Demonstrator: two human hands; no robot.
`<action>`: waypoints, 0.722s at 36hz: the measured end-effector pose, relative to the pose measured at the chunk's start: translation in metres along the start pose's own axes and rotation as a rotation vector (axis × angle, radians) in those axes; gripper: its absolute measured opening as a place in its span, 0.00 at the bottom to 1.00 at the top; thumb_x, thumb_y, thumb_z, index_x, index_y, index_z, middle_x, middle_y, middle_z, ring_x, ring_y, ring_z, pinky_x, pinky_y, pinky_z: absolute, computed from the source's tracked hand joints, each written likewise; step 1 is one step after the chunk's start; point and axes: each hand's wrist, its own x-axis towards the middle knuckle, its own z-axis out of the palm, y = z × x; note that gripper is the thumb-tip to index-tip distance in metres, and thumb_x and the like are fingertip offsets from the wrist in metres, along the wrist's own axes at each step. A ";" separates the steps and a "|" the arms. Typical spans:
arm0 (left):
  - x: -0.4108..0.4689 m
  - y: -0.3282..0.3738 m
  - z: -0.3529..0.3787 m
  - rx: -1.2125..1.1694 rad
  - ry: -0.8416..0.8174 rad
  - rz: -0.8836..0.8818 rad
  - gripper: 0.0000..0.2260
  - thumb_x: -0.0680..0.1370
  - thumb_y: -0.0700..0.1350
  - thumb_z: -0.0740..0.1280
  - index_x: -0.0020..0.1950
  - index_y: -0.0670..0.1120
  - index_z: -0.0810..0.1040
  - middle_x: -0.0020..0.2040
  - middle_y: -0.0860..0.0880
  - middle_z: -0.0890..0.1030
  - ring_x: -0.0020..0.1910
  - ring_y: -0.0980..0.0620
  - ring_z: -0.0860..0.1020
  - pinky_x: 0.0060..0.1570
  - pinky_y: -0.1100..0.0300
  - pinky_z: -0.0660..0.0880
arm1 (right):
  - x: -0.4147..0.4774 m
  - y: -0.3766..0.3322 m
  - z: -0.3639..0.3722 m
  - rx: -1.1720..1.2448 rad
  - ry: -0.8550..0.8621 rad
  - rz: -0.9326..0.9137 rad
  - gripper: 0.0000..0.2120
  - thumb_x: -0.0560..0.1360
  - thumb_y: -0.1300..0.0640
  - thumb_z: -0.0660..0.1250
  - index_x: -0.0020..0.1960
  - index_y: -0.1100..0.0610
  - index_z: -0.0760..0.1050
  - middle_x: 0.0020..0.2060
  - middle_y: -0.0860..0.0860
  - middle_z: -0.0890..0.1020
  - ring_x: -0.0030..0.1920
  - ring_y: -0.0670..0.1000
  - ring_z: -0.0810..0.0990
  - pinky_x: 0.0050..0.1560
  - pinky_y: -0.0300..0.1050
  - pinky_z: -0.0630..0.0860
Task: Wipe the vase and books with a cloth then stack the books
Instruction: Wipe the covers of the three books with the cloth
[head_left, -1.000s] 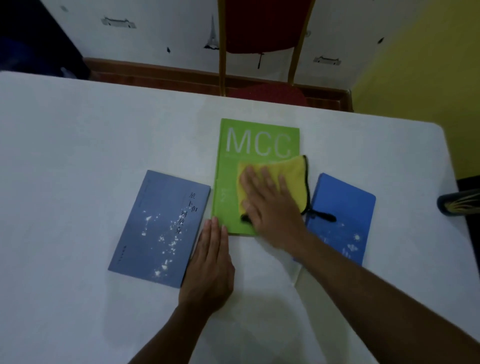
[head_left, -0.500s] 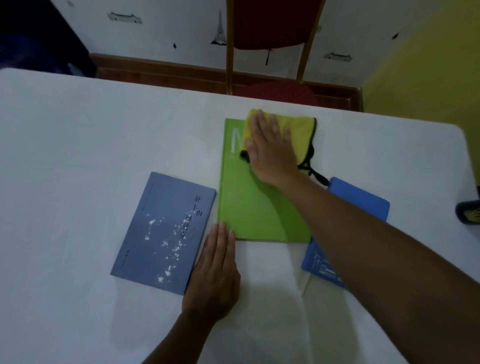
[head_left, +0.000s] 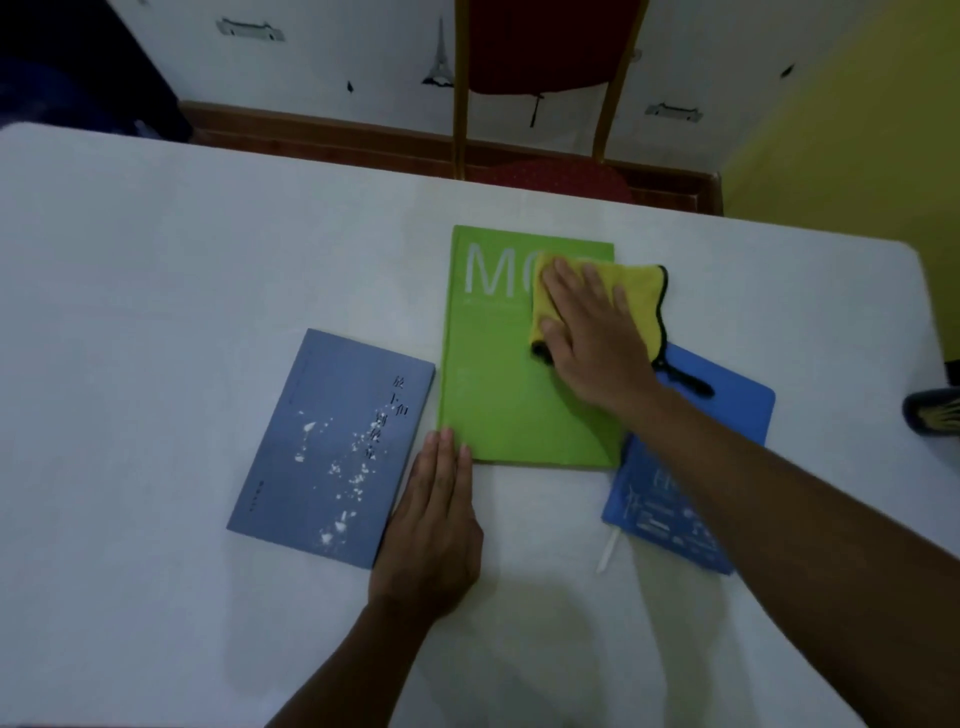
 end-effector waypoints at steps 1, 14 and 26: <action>0.000 0.000 0.000 -0.004 0.005 -0.001 0.28 0.80 0.43 0.56 0.79 0.32 0.62 0.81 0.31 0.60 0.82 0.33 0.57 0.79 0.41 0.61 | 0.007 -0.006 0.000 0.018 0.005 0.018 0.29 0.87 0.45 0.49 0.84 0.49 0.46 0.84 0.47 0.47 0.83 0.54 0.41 0.82 0.62 0.42; -0.010 0.005 0.002 -0.082 0.058 -0.091 0.28 0.84 0.44 0.59 0.79 0.29 0.60 0.80 0.29 0.59 0.81 0.34 0.59 0.76 0.38 0.66 | -0.084 -0.074 0.052 0.068 -0.034 -0.423 0.27 0.83 0.53 0.53 0.82 0.50 0.58 0.82 0.45 0.58 0.83 0.51 0.51 0.82 0.58 0.49; -0.010 0.003 0.006 -0.051 0.059 -0.109 0.31 0.83 0.46 0.60 0.80 0.30 0.57 0.82 0.31 0.57 0.82 0.35 0.58 0.79 0.42 0.63 | -0.107 0.024 0.023 0.174 0.079 -0.113 0.24 0.86 0.52 0.51 0.81 0.54 0.61 0.82 0.48 0.60 0.83 0.52 0.51 0.80 0.63 0.54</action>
